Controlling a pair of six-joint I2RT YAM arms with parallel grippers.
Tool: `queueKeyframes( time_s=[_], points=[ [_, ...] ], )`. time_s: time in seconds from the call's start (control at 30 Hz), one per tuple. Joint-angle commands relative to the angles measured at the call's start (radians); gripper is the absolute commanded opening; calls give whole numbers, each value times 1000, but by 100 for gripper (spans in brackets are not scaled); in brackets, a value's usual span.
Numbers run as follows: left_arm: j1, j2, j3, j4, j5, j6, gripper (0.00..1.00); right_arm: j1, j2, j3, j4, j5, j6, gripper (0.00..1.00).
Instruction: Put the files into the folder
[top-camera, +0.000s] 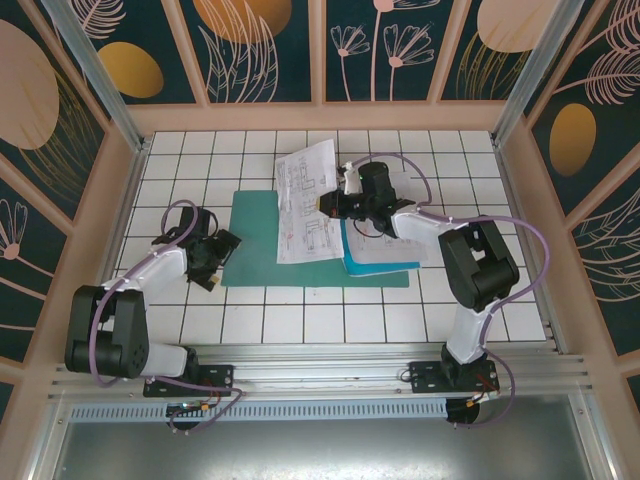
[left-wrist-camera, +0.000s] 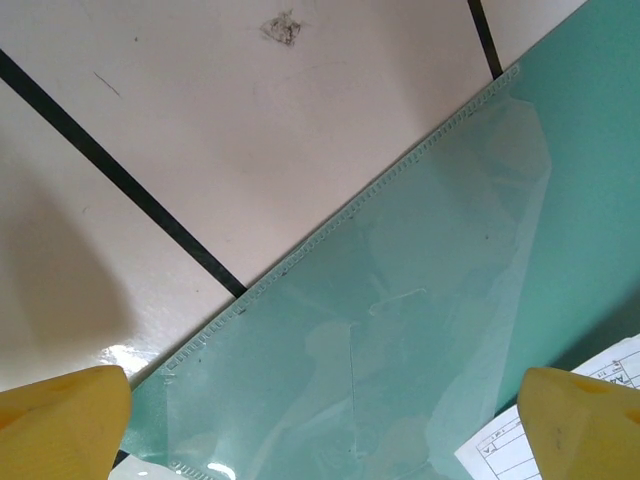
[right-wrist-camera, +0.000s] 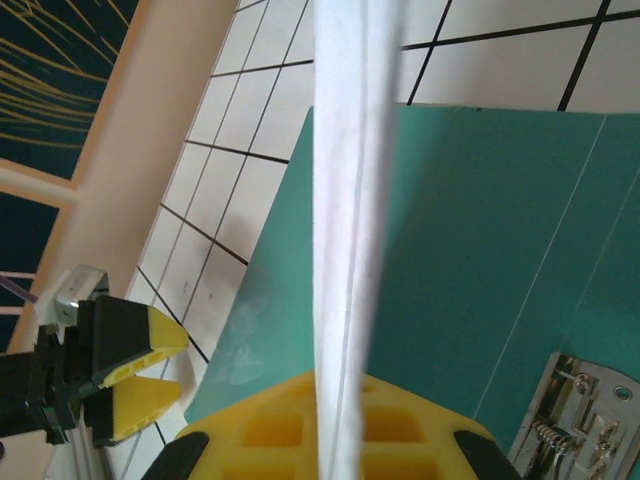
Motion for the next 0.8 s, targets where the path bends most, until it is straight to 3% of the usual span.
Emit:
queueKeyframes(
  time_s=[0.0, 0.77],
  points=[
    [6, 33, 9, -1, 29, 25, 99, -3, 30, -23, 95, -39, 57, 0],
    [6, 70, -26, 54, 74, 32, 99, 64, 190, 69, 159, -132, 147, 0]
  ],
)
